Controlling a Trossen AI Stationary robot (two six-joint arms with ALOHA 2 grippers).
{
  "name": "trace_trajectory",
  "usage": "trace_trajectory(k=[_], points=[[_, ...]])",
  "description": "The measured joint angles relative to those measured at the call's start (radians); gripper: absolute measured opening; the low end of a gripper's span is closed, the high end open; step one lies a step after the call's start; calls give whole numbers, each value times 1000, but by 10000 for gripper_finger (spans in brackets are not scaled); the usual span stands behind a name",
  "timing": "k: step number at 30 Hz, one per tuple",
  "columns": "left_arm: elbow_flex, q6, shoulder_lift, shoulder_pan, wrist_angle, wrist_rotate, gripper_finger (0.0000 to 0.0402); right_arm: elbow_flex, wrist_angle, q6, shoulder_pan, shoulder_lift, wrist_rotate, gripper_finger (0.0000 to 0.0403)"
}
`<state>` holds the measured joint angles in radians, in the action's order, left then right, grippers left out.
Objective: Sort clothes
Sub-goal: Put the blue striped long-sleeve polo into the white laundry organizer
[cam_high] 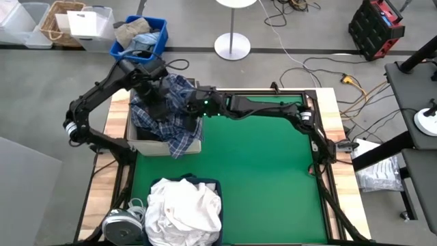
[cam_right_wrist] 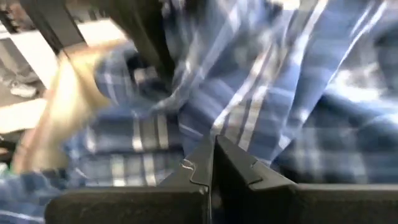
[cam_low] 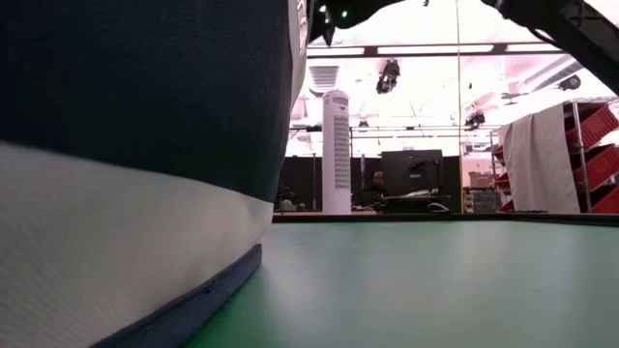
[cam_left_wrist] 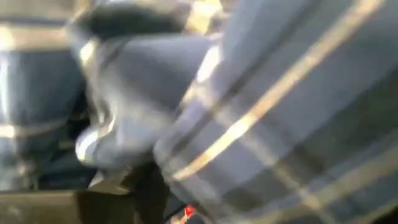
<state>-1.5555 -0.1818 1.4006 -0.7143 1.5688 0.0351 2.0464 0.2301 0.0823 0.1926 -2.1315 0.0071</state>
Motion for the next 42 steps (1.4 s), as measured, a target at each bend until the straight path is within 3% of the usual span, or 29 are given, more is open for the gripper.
trace_trajectory(k=[10, 19, 26, 28, 31, 36, 39, 42], points=[[-1, 7, -116, 0, 2, -50, 320, 0, 28, 30, 5, -33, -5, 9], [-2, 41, -271, 0, 0, -36, 329, 99, 135, 4, 4, -2, -5, 9], [-2, 36, -375, 0, -144, 114, 324, 196, 336, -15, 4, 8, -4, 9], [-2, 29, -392, 0, -258, 190, 310, 225, 397, -17, 4, 10, 15, 9], [-2, 18, -393, 6, -429, 218, 266, 273, 498, -33, 4, 11, 51, 9], [10, -19, -349, 5, -549, 75, 129, 307, 636, -28, 4, 28, 96, 9], [37, -10, -307, 5, -549, 39, 32, 308, 746, 14, 3, 58, 199, 9], [66, 17, -257, 6, -524, 37, 15, 308, 866, 41, -4, 92, 301, 9]])
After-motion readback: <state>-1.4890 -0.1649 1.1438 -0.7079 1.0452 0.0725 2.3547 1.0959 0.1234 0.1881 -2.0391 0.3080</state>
